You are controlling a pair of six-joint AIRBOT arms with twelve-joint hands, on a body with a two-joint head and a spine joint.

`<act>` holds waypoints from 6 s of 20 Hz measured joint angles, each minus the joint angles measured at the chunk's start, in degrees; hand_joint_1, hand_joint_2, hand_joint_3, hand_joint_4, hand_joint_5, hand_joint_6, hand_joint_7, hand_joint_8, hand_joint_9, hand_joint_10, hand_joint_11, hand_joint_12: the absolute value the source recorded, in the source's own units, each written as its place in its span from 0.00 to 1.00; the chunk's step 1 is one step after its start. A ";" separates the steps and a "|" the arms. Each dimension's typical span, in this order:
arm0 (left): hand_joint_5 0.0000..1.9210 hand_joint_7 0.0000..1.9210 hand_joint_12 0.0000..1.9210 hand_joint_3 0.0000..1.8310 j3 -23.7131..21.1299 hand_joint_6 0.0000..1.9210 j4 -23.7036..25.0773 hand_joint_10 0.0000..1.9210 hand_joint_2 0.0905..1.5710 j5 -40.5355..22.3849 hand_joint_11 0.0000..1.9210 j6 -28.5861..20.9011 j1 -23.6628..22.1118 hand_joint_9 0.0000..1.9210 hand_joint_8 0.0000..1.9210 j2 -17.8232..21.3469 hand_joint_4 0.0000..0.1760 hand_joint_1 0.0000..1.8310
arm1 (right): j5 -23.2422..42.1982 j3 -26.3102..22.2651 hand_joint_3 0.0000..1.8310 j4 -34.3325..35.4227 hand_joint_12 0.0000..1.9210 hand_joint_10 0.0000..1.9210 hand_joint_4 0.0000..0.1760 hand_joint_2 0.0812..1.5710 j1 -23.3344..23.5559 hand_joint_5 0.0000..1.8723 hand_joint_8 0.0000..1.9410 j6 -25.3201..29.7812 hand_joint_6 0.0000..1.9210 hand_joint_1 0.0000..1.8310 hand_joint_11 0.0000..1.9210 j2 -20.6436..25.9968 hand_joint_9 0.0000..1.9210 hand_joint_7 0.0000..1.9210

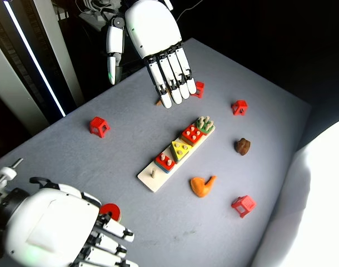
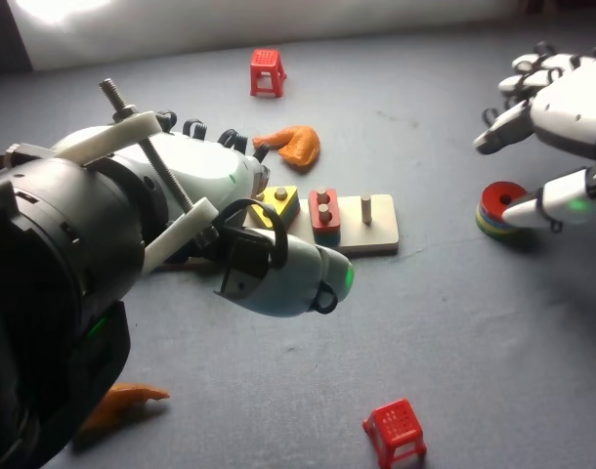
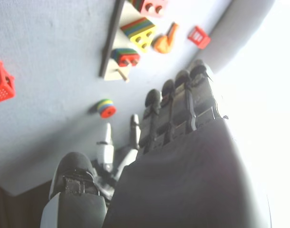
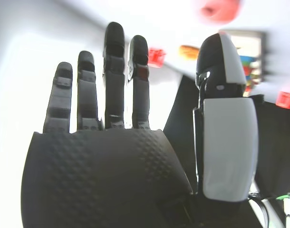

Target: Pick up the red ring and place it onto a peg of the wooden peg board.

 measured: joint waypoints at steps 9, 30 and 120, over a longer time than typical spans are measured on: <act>0.04 0.02 0.00 0.00 0.00 0.00 -0.20 0.00 0.71 0.02 0.00 0.42 0.00 0.00 0.00 0.02 0.00 0.00 | 0.50 2.91 0.01 0.02 0.00 0.00 0.04 0.61 -1.46 0.33 0.02 -0.52 0.01 0.46 0.00 -2.93 0.09 0.36; 0.02 0.01 0.00 0.00 3.43 0.00 -0.15 0.00 0.71 4.20 0.00 -0.79 -0.66 0.00 0.00 0.00 0.00 0.00 | 0.20 4.17 0.01 0.00 0.00 0.02 0.00 0.62 -2.05 0.48 0.07 -0.70 0.06 0.50 0.00 -4.37 0.14 0.55; 0.02 0.01 0.00 0.00 9.57 0.00 -0.24 0.00 0.73 2.67 0.00 -2.60 0.26 0.00 0.00 0.07 0.00 0.00 | -5.31 -29.94 0.00 9.90 0.52 0.01 0.00 0.73 6.64 0.19 0.01 -6.05 0.01 0.38 0.00 27.43 0.19 0.20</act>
